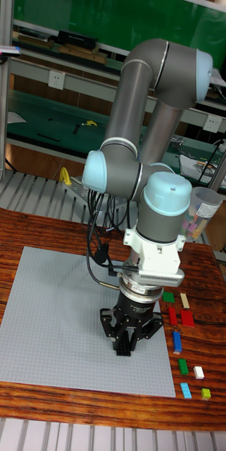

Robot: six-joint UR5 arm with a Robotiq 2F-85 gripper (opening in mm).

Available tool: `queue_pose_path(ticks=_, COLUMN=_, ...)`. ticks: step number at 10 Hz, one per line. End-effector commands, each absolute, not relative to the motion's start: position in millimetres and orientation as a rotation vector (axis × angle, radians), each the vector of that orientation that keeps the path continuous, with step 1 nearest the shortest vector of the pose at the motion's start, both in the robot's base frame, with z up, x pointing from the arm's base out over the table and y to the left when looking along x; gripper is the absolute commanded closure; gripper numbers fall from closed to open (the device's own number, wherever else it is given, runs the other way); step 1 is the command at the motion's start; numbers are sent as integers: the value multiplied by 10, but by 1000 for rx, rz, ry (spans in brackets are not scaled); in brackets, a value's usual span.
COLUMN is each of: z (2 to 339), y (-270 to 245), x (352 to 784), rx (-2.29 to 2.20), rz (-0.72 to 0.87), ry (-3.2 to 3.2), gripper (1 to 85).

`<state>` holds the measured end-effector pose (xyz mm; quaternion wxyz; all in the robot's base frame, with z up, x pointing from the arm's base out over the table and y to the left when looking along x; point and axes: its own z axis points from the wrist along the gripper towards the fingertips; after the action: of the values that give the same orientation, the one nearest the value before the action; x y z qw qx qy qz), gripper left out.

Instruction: Build with small Lego blocks

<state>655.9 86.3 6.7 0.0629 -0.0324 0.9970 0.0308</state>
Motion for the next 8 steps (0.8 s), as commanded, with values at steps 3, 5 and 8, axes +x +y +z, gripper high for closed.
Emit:
queue_pose_path(ticks=3, z=123, y=857, x=6577, rx=-128, rz=104, ry=3014, gripper=420)
queue_pose_path(ticks=5, z=121, y=864, x=6587, rx=-130, rz=104, ry=3015, gripper=420)
queue_pose_path(ticks=8, z=136, y=893, x=6538, rx=-121, rz=125, ry=3027, gripper=420)
